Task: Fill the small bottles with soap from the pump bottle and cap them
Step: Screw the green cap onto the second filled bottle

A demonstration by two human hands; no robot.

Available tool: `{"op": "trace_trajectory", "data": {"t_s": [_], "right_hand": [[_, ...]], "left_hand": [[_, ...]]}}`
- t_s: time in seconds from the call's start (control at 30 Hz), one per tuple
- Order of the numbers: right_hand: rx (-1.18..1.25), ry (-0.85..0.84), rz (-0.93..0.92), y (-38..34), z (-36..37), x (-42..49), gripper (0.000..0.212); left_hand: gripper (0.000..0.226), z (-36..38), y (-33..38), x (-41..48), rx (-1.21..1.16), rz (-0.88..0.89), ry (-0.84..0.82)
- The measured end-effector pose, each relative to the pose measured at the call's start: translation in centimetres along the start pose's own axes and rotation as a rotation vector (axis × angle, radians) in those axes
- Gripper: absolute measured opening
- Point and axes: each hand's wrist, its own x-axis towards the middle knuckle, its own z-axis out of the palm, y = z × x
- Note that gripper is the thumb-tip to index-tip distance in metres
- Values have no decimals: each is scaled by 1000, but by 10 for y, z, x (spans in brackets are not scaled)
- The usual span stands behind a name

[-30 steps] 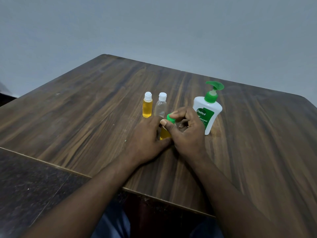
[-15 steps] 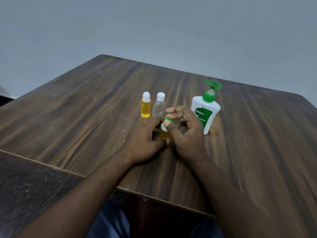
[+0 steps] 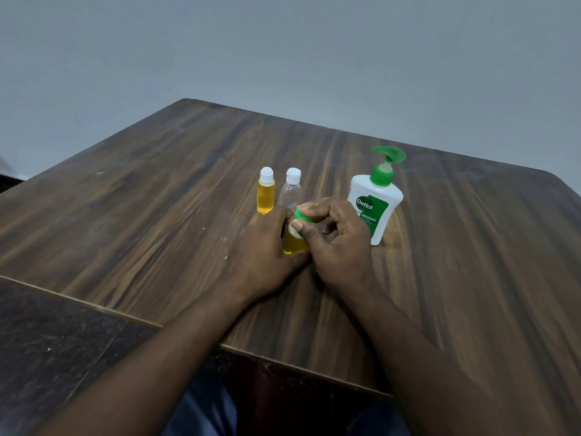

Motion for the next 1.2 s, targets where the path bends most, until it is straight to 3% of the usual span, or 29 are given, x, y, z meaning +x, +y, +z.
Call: {"op": "trace_trajectory", "data": {"t_s": [0.17, 0.53, 0.7, 0.83, 1.2], "right_hand": [[-3, 39, 37, 4, -1, 3, 19], [6, 82, 91, -1, -1, 2, 25], [40, 1, 190, -2, -1, 1, 42], [-19, -67, 139, 1, -3, 2, 30], [-92, 70, 144, -4, 8, 0, 21]], "left_hand": [[48, -4, -1, -1, -55, 4, -96], [52, -6, 3, -4, 39, 18, -67], [53, -5, 4, -2, 42, 45, -74], [54, -5, 3, -3, 25, 36, -50], [48, -5, 1, -2, 115, -21, -56]]}}
